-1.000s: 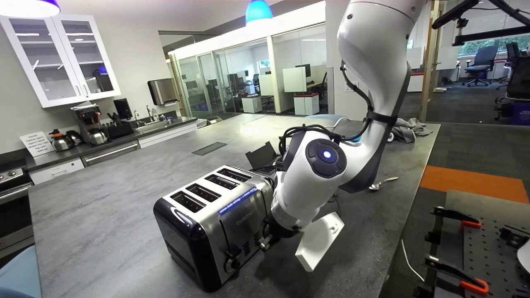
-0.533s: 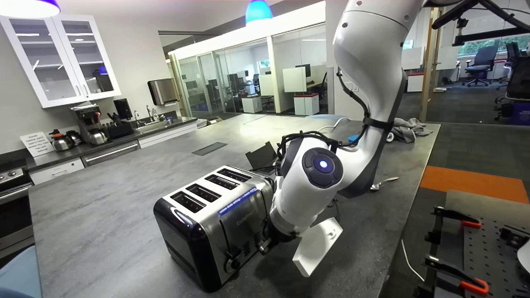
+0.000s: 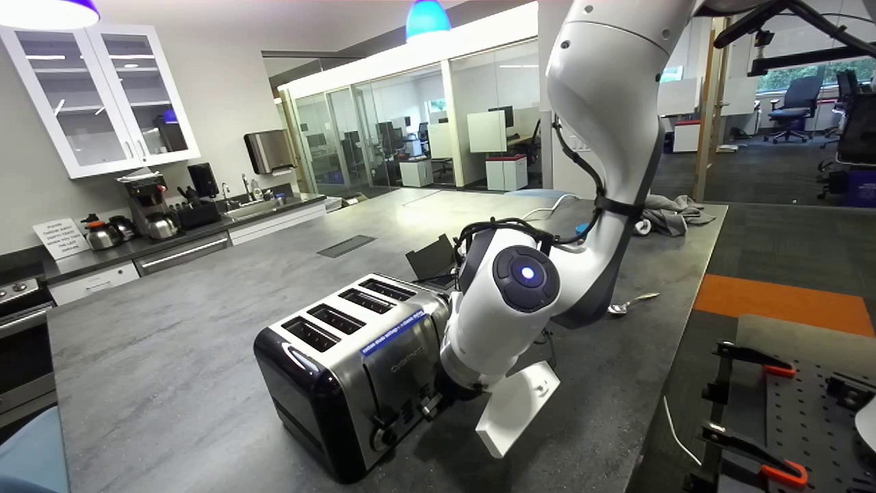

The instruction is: Push the right toaster lever down

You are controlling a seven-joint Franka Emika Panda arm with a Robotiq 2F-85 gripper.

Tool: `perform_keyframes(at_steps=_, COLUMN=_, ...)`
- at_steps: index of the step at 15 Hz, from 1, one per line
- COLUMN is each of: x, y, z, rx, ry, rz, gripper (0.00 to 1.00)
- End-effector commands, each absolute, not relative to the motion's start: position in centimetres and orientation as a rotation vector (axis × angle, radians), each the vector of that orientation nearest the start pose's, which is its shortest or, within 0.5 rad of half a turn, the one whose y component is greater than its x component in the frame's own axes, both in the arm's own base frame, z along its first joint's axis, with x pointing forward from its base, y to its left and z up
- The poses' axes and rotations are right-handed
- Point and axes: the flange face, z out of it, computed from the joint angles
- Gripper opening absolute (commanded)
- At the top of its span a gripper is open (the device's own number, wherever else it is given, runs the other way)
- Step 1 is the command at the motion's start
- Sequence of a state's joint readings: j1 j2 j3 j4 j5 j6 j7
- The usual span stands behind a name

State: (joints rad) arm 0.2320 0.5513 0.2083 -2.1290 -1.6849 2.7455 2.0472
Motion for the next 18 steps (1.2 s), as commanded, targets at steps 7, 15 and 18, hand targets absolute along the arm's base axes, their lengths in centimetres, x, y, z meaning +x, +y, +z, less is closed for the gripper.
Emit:
perform_keyframes(at_steps=7, x=48.2, y=27.6, z=13.6, rx=-3.067, ry=0.131, rz=-0.935, gripper=0.0)
perform_keyframes(at_steps=15, x=48.9, y=27.8, z=13.3, rx=-3.066, ry=0.141, rz=-0.951, gripper=0.0)
perform_keyframes(at_steps=18, x=49.1, y=27.9, z=13.5, rx=-3.059, ry=0.143, rz=-0.987, gripper=0.0)
